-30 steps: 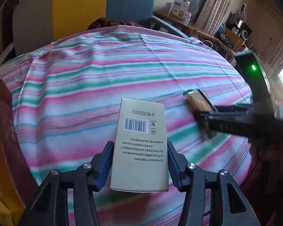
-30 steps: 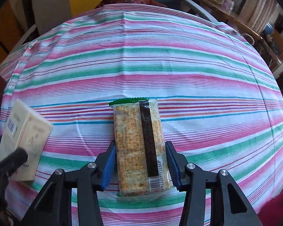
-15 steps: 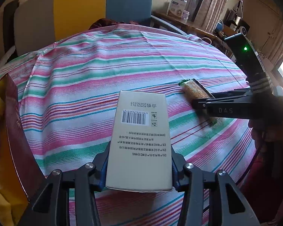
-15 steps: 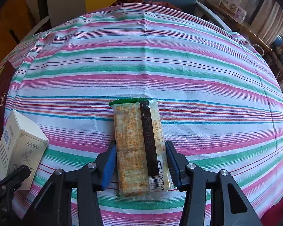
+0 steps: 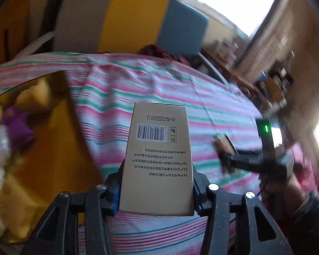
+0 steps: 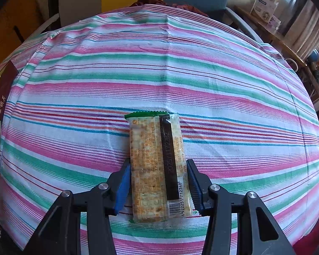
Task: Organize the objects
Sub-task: 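Carry the white box into the gold tray and open the left gripper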
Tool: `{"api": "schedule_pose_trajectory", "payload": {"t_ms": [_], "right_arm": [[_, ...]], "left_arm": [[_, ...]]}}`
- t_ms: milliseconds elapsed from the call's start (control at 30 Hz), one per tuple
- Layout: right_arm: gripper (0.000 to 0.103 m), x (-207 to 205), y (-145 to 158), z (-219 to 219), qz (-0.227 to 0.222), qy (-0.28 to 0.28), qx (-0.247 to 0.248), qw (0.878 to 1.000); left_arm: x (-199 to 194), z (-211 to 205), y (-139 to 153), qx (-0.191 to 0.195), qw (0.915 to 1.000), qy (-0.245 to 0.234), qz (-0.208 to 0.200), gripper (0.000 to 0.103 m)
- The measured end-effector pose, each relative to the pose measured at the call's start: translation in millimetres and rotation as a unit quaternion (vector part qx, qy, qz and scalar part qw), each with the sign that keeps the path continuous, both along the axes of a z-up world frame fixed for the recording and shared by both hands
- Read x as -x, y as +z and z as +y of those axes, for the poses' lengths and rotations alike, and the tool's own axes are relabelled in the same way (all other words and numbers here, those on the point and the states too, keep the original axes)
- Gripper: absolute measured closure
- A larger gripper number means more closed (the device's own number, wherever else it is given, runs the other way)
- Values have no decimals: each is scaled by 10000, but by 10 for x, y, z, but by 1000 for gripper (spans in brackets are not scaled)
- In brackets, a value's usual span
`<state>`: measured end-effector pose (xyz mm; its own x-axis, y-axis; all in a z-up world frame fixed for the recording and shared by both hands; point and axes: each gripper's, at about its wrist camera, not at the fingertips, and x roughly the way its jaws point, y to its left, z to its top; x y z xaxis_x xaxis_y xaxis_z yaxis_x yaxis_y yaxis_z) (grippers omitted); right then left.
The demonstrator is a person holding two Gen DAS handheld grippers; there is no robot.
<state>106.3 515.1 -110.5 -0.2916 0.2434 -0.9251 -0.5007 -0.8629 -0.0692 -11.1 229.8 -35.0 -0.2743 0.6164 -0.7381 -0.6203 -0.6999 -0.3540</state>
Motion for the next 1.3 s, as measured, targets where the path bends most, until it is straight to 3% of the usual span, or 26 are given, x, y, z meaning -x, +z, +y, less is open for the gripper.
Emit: {"api": "schedule_pose_trajectory", "payload": {"t_ms": [67,167,300,367,733,1000,1133,1300], "right_arm": [[53,-7,11,-18,-7,4,-18,10000],[53,-11,13,-20,-11,7,-26,10000],[53,15,-6,-2,-18,11,-40,10000],[53,7,-1,-21,-18,11,-46,10000],[53,10,-1,-33,-22,9,-53,10000],[53,15,-6,-42,-25,12,-63,10000],[53,17,-7,-39,-25,9,-60,10000],[53,18,-7,-43,-27,10,-63,10000]], "left_arm": [[242,-286,75,-141,9985,511,-150,53],[599,-604,32,-32,9934,1099,-312,53],[935,-852,-225,127,9841,1555,-848,53],[998,-893,-285,196,9815,1698,-865,53],[1290,-640,-505,841,9753,1895,-765,53],[1455,-519,-599,886,9741,1877,-895,52],[1428,-529,-597,865,9755,1795,-930,41],[1276,-584,-449,798,9797,1749,-573,32]]}}
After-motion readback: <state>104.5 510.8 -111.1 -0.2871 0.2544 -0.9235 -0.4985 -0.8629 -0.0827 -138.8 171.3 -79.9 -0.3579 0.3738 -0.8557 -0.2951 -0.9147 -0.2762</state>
